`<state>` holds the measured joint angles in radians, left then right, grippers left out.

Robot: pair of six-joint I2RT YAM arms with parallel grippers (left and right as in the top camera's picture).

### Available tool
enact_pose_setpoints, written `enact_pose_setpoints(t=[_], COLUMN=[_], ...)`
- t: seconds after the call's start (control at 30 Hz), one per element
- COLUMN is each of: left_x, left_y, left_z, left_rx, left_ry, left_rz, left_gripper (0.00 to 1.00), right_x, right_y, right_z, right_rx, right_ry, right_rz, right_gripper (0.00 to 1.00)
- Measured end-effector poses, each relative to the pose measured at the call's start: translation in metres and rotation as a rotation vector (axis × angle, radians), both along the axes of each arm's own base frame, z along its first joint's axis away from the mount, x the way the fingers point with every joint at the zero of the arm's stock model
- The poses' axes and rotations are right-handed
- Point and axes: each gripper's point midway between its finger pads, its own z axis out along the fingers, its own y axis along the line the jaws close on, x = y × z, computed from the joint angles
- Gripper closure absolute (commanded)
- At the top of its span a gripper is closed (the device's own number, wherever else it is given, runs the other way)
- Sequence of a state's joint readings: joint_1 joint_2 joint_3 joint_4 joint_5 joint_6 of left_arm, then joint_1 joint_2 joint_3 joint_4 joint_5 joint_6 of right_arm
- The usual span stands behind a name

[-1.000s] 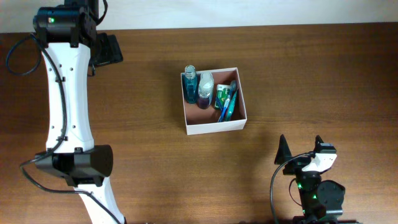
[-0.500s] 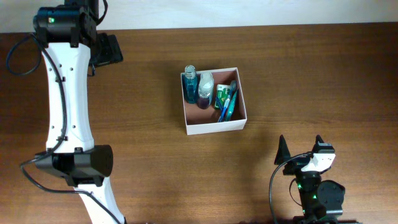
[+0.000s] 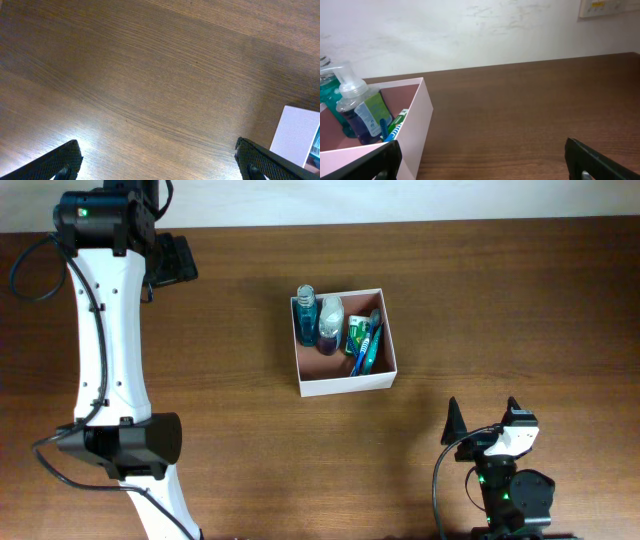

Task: Pack container

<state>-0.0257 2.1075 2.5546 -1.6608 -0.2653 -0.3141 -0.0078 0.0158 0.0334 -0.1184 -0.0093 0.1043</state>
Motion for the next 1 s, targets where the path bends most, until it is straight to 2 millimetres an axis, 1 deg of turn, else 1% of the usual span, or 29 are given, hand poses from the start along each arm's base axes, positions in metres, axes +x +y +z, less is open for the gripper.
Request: enact_pose_setpoints(t=[0.57,0.73,0.8,0.9,0.97,1.0], left_x=[0.000,0.002,0.009,0.023,0.024,0.021], left_y=[0.000,-0.004,-0.009,-0.027,-0.043,-0.051], left_z=[0.000,0.000,0.000,-0.003,-0.008,-0.012], left_rx=[0.000,0.000,-0.001,-0.006,-0.013,-0.017], left_ry=[0.000,-0.005,-0.037,-0.127,-0.185,-0.205], left_rz=[0.000,-0.008,-0.020,-0.058,-0.093,-0.110], left_gripper=[0.01,0.01,0.01,0.01,0.01,0.01], right_x=[0.000,0.000,0.000,0.000,0.000,0.000], right_y=[0.000,0.000,0.000,0.000,0.000,0.000], right_z=[0.000,0.000,0.000,0.000,0.000,0.000], right_rx=[0.000,0.000,0.000,0.000,0.000,0.000], right_ry=[0.000,0.000,0.000,0.000,0.000,-0.001], right_rz=[0.000,0.000,0.000,0.000,0.000,0.000], right_gripper=[0.01,0.01,0.01,0.02,0.02,0.01])
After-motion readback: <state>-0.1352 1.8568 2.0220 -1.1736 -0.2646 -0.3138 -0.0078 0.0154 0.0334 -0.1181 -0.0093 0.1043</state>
